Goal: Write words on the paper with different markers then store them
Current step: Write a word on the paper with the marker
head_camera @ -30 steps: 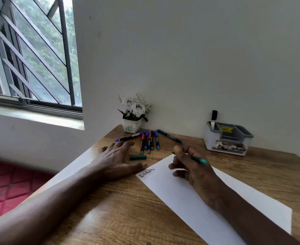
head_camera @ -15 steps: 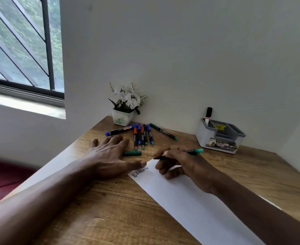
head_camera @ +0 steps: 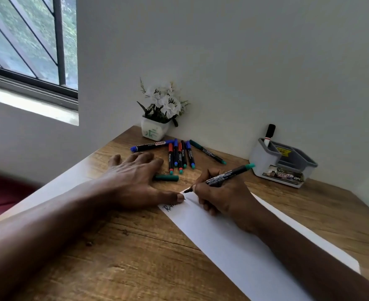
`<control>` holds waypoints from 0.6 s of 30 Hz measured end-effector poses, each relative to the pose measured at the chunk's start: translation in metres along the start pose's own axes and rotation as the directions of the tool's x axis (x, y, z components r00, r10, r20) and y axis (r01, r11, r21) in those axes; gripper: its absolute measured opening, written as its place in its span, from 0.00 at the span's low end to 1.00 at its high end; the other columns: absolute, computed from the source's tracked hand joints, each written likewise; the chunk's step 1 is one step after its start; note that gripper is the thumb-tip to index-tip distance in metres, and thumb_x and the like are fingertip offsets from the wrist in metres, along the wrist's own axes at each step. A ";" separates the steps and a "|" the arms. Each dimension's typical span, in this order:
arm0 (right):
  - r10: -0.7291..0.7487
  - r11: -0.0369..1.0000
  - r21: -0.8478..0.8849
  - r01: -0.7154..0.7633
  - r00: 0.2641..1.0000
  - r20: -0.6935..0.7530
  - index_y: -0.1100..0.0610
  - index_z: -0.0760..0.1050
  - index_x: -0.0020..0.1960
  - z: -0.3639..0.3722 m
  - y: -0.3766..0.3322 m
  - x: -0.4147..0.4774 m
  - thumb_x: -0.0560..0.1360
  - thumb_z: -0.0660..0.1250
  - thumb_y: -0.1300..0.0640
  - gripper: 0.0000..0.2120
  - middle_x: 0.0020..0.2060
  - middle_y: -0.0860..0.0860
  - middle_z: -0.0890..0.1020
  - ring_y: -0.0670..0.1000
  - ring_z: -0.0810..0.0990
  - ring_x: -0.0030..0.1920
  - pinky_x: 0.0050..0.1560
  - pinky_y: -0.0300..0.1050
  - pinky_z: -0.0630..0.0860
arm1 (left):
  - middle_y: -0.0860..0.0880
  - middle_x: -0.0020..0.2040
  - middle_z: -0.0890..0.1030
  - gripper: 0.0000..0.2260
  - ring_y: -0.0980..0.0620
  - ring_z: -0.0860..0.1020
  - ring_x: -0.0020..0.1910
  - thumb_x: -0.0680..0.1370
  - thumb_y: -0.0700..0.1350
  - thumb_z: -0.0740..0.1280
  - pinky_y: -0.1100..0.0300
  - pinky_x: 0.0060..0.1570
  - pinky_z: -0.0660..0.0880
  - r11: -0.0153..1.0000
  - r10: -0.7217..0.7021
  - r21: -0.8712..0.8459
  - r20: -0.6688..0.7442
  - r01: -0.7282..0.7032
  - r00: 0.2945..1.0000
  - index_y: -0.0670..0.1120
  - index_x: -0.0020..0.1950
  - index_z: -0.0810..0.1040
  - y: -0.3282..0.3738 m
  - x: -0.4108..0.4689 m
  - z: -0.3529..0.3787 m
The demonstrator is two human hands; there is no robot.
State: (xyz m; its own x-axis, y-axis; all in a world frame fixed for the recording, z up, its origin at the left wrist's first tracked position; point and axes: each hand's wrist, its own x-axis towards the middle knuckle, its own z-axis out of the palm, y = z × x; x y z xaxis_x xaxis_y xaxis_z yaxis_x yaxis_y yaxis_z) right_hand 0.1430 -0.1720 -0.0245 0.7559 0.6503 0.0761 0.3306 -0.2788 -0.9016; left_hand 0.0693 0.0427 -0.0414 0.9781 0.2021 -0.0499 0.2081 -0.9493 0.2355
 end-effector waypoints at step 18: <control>-0.145 0.982 -0.130 0.135 0.987 -0.069 0.62 0.81 0.42 0.003 0.010 0.001 0.75 0.72 0.62 0.05 0.26 0.48 0.79 0.44 0.75 0.26 0.30 0.40 0.73 | 0.54 0.84 0.49 0.50 0.49 0.49 0.82 0.65 0.82 0.55 0.38 0.79 0.44 1.000 -0.024 0.005 0.038 0.023 0.999 0.59 0.82 0.51 0.006 -0.004 -0.007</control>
State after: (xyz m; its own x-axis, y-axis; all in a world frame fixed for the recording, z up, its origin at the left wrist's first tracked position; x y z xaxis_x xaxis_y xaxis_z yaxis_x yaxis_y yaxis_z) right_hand 0.1454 -0.1714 -0.0346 0.7370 0.6335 0.2354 0.5005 -0.2775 -0.8200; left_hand 0.0666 0.0381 -0.0333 0.9722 0.2151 -0.0922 0.2309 -0.9455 0.2296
